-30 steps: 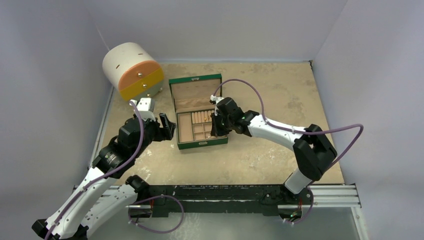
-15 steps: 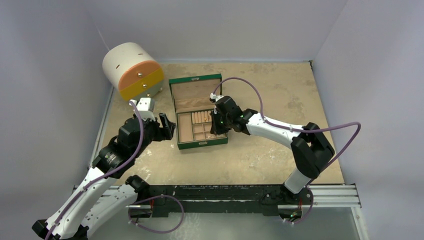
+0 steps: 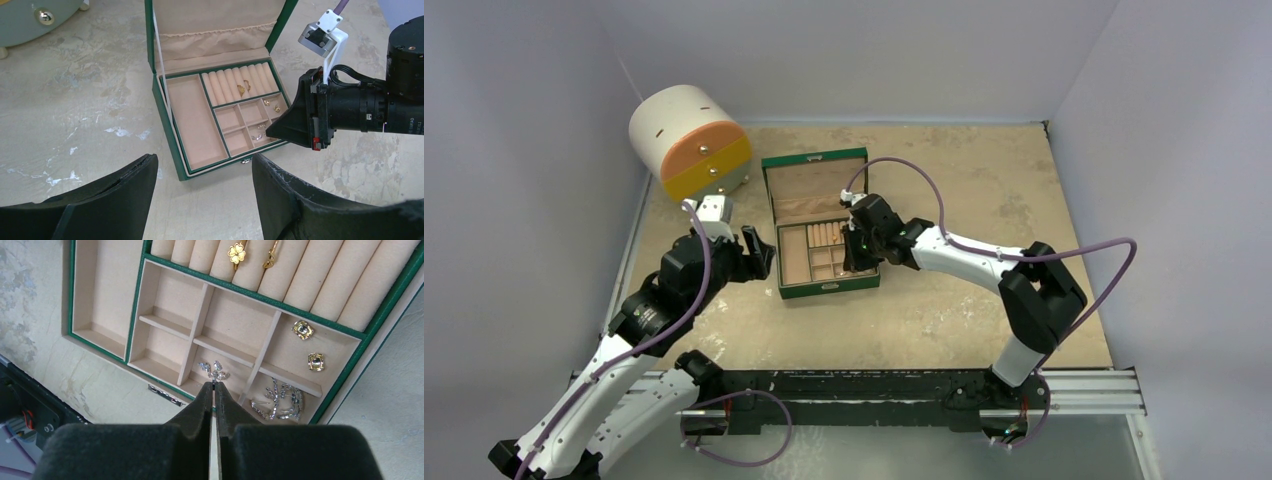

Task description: Organize the mixed jewelry

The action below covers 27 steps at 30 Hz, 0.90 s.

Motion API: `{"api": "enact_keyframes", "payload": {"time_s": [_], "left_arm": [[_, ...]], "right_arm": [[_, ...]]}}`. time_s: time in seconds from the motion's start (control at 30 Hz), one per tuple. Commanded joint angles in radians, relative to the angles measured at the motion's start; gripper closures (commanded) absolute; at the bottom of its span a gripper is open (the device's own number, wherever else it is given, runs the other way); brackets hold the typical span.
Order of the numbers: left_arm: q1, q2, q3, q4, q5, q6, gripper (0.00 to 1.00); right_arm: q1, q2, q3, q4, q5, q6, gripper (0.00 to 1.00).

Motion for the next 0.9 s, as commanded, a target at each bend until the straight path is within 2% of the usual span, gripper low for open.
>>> {"api": "enact_keyframes", "payload": {"time_s": [0.0,0.3,0.67,0.87], "left_arm": [[0.011,-0.004,0.005,0.051,0.011,0.02,0.31],[0.014,-0.004,0.002,0.052,0.014,0.02,0.31],[0.015,-0.004,0.003,0.052,0.017,0.021,0.31],[0.017,-0.003,0.003,0.051,0.018,0.02,0.31]], "right_arm": [[0.007,-0.005,0.049,-0.013,0.022,0.004,0.94],[0.009,-0.013,0.06,-0.019,0.043,0.012,0.82],[0.007,-0.087,0.068,-0.052,0.083,0.019,0.8],[-0.022,-0.152,0.15,-0.136,0.204,-0.047,0.82]]}}
